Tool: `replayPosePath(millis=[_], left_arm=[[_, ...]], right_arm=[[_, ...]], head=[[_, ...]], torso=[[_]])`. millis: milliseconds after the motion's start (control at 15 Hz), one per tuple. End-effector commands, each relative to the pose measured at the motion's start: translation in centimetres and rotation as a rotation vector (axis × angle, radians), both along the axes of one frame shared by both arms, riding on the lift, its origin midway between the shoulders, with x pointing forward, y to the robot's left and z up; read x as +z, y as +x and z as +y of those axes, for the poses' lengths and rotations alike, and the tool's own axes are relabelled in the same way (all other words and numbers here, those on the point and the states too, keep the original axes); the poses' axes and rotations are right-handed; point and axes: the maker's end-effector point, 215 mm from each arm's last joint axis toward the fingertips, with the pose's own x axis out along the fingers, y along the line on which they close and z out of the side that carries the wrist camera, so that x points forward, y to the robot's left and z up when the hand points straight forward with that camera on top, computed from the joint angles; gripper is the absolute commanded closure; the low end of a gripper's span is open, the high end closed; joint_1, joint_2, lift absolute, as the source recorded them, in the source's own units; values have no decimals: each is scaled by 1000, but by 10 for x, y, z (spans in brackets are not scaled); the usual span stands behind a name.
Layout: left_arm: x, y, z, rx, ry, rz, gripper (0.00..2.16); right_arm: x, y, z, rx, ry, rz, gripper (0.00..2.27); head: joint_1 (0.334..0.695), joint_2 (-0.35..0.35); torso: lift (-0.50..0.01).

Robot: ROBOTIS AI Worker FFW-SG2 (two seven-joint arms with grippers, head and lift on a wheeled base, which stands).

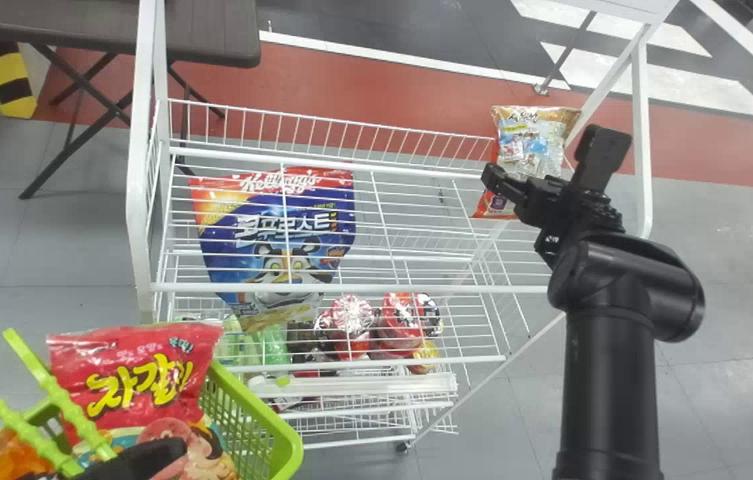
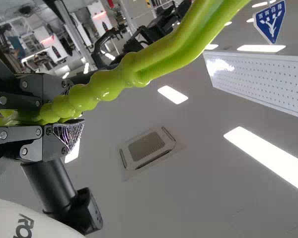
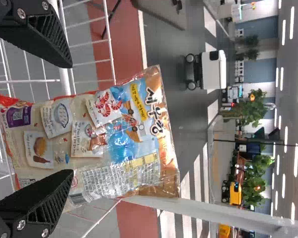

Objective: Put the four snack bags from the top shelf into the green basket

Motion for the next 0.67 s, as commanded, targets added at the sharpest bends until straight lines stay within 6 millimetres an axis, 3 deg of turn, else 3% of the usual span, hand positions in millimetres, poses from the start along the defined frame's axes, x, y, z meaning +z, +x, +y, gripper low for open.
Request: replayPosePath(millis=[0, 67, 133, 200, 333, 400, 600], left_arm=[[-3, 0, 5, 8, -7, 10, 2148], [-4, 0, 6, 11, -6, 15, 2148], [-5, 0, 8, 16, -3, 17, 2148], [-6, 0, 10, 21, -2, 18, 2148], [-8, 1, 15, 33, 1, 24, 2148], [-9, 1, 15, 36, -2, 30, 2148], [-10, 1, 16, 37, -1, 31, 2148]], right_arm=[[-10, 14, 1, 8, -48, 44, 63], [-11, 18, 7, 19, -53, 49, 97], [-14, 18, 10, 24, -57, 66, 292], [-20, 16, 13, 24, -52, 84, 653], [-25, 7, 10, 6, -48, 99, 1973], [-22, 3, 8, -14, -50, 94, 2246], [-11, -5, 5, -24, -32, 67, 2256]], head=[[695, -350], [695, -350], [695, -350], [695, -350], [695, -350], [695, -350], [695, -350]], torso=[[0], [0], [0], [0], [0], [0], [0]])
